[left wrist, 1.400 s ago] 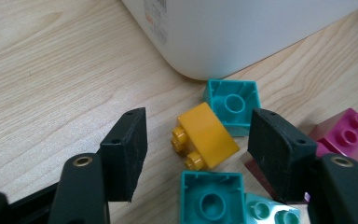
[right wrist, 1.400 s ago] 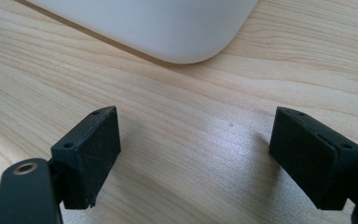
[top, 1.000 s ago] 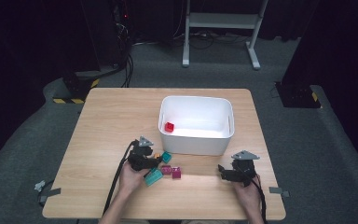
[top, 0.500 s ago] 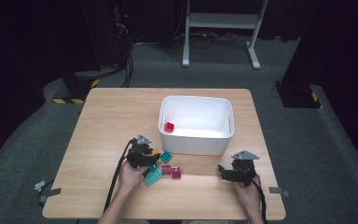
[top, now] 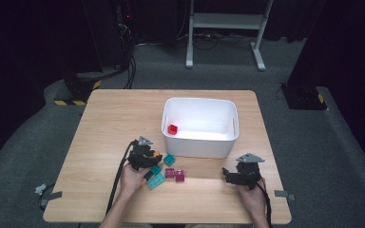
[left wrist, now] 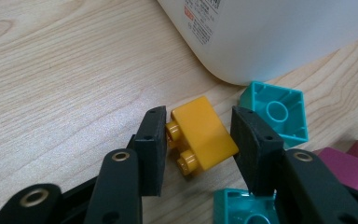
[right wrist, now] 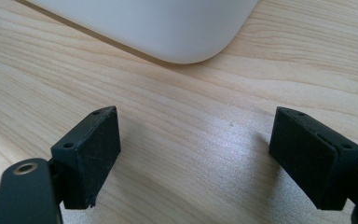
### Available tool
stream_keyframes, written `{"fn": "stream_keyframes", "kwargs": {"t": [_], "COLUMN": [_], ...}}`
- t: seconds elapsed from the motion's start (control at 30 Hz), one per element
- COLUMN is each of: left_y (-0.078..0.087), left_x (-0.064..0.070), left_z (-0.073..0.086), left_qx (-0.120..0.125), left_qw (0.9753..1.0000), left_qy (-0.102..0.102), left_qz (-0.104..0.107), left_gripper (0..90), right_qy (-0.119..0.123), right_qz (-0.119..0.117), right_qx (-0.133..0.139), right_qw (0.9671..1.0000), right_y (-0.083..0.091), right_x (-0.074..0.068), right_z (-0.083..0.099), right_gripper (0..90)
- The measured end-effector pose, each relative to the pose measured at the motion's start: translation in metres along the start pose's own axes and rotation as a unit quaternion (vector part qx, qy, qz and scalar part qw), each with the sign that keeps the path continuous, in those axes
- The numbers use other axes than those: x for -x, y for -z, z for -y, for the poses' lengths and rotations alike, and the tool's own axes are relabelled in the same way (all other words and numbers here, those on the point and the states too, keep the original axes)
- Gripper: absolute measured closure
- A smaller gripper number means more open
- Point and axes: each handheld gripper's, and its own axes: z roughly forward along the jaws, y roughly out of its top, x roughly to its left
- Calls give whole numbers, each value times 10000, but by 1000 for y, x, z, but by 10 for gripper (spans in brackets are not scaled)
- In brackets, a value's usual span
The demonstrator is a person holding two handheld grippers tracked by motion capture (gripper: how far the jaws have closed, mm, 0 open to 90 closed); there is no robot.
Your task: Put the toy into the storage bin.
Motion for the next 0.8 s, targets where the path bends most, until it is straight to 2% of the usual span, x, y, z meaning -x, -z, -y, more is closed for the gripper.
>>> {"fn": "stream_keyframes", "kwargs": {"t": [0.8], "left_y": [6], "left_x": [-3], "left_z": [-1], "left_qx": [77], "left_qw": [9999], "left_qy": [20], "left_qz": [79], "left_gripper": [576], "right_qy": [-2], "right_qz": [2], "right_qx": [-3], "right_qw": [10000], "right_y": [0], "right_x": [0], "right_z": [0], "right_gripper": [161]}}
